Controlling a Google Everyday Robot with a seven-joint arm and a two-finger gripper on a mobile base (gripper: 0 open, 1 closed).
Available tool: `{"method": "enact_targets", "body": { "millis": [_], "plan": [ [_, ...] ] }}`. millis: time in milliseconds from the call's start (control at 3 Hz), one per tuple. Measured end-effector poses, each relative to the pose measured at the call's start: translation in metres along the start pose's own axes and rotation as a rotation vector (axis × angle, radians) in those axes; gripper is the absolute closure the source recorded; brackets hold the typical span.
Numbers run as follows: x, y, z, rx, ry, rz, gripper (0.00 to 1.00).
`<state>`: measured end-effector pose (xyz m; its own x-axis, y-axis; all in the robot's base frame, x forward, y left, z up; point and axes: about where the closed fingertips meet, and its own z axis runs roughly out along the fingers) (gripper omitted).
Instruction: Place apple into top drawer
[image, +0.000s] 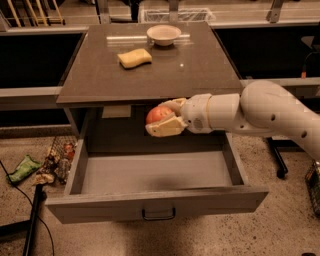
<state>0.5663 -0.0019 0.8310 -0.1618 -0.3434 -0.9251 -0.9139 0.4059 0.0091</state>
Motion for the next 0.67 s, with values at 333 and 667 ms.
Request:
{"method": "enact_targets", "body": {
  "millis": [333,667],
  "plan": [
    [0.031,-0.003,0.004,0.061,0.024,0.060,1.00],
    [0.062,-0.023,0.011,0.129,0.031,0.115,1.00]
  ]
}}
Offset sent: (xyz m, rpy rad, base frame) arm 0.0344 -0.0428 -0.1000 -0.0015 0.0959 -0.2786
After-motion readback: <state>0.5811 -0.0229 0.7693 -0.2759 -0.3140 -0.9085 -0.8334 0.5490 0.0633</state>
